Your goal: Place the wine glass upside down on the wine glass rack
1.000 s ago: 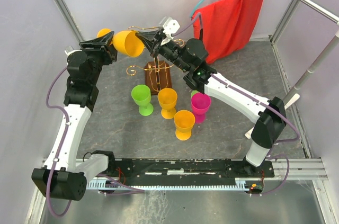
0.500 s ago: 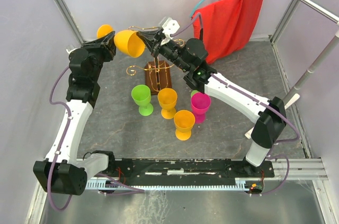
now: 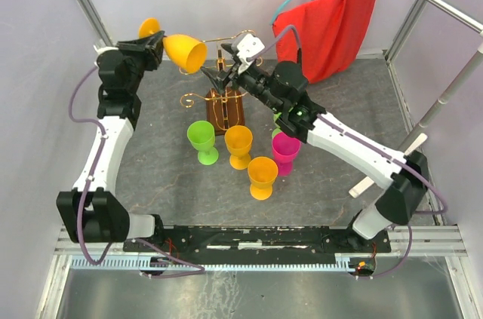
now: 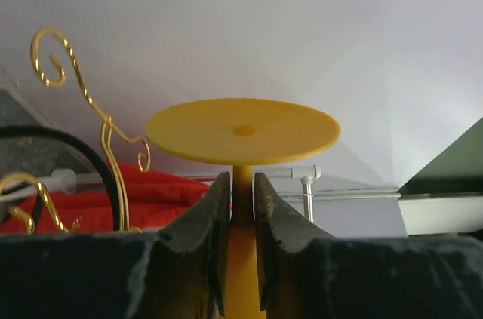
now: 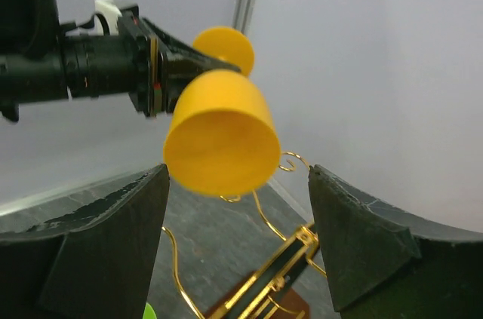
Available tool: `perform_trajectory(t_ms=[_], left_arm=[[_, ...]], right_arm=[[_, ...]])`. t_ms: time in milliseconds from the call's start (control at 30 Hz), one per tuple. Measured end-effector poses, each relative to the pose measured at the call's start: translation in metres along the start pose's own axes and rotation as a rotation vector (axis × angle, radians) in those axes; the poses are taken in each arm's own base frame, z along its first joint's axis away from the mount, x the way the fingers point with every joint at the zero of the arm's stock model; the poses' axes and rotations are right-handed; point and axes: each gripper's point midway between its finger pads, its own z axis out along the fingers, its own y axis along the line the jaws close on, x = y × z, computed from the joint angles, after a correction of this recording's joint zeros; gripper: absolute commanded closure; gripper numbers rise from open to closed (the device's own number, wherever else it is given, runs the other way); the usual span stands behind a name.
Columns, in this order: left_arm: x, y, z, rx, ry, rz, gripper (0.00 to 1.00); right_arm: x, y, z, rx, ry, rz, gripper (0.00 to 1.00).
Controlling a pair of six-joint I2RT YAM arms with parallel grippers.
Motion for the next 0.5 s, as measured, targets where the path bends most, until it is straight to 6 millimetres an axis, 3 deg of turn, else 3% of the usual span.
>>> perform_trajectory(t_ms=[200, 300, 500], left_arm=[[-0.043, -0.027, 0.026, 0.106, -0.027, 0.261, 0.97], [-0.052, -0.040, 0.029, 0.167, -0.021, 0.450, 0.97], [-0.059, -0.030, 0.030, 0.191, -0.030, 0.856, 0.97]], right_arm=[[-0.016, -0.024, -0.038, 0.108, 0.070, -0.075, 0.14], [-0.021, -0.040, -0.053, 0.180, 0.111, -0.121, 0.14], [-0.002, -0.065, -0.081, 0.292, 0.256, -0.212, 0.14]])
